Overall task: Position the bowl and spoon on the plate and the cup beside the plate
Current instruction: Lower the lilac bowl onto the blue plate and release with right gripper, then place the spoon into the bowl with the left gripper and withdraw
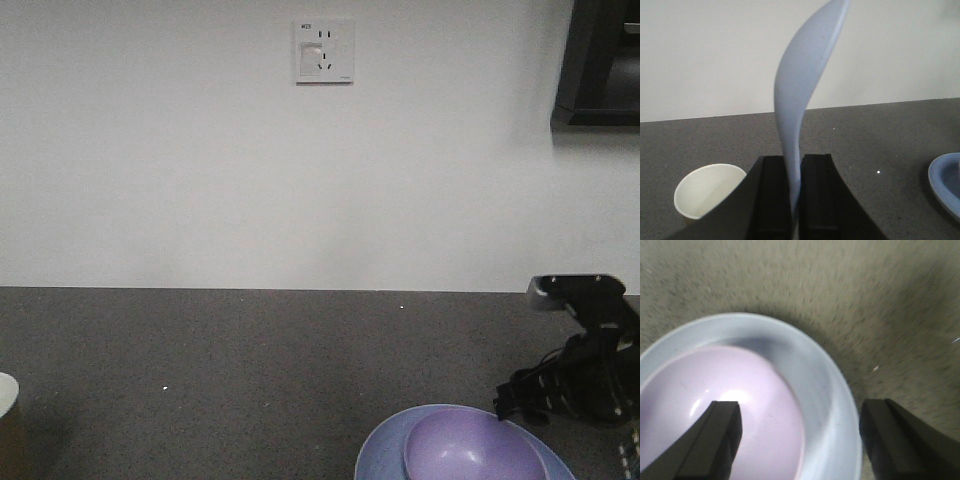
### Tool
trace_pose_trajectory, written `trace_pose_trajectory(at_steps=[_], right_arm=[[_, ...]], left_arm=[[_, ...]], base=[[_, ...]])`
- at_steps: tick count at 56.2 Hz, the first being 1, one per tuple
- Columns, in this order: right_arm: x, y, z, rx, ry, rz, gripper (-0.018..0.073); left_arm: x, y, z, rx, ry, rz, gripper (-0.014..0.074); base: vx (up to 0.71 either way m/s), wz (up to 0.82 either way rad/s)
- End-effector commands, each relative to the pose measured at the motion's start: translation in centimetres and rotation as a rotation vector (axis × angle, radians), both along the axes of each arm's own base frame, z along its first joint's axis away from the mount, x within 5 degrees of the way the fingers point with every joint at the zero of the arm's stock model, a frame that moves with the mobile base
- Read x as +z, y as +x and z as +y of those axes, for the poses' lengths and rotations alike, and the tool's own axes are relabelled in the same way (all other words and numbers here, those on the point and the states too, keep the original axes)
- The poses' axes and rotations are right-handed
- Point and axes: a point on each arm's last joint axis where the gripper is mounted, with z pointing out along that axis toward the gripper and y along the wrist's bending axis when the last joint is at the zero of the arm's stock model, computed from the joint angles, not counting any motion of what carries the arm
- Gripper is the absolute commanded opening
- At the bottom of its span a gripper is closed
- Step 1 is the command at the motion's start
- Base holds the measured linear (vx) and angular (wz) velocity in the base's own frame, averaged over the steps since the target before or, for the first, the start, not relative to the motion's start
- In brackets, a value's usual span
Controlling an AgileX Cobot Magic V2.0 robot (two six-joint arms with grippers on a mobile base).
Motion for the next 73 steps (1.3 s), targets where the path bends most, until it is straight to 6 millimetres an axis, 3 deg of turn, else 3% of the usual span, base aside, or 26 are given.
trace_pose_trajectory(at_steps=[1,8,17,27,34,44,54,64,73], right_arm=[[5.0,-1.5,-0.3,0.005,-0.035,-0.15,0.0533],[7.7,-4.3,-0.6,-0.021,-0.046,-0.236,0.0386],[9.2,-8.4,-0.9,-0.033,-0.046,-0.377,-0.002],[8.9,-12.0,-1.1,-0.052,-0.026,-0.485,-0.0015],[7.9,-13.5,-1.1,-0.056,-0.02,-0.501,-0.0013],[6.9,-13.8,-1.1,-0.056,-0.021,-0.48,-0.0013],[6.9,-13.7,-1.1,-0.059,-0.012,-0.477,-0.0012],[6.9,-13.7,-1.1,-0.058,-0.014,-0.478,-0.0012],[6.9,-13.7,-1.1,-0.058,-0.016,-0.478,-0.0012]], left_arm=[[1.3,0.0,0.0,0.009,-0.042,-0.069,0.0003],[1.1,0.1,-0.1,-0.004,-0.034,-0.028,0.0003],[1.3,1.9,-0.5,-0.05,0.03,0.094,0.0003],[2.8,6.4,-1.6,-0.138,0.052,0.253,0.0003],[3.8,11.4,-3.9,-0.336,0.05,0.366,0.0003],[3.8,17.2,-9.9,-0.634,0.03,0.529,0.0002],[1.4,21.7,-17.5,-0.832,0.056,0.753,0.0002],[-0.7,24.2,-23.9,-0.924,0.07,0.842,0.0002],[-1.6,24.8,-27.3,-0.921,0.078,0.861,0.0002]], base=[[0.0,0.0],[0.0,0.0],[0.0,0.0],[0.0,0.0],[0.0,0.0],[0.0,0.0],[0.0,0.0],[0.0,0.0],[0.0,0.0]])
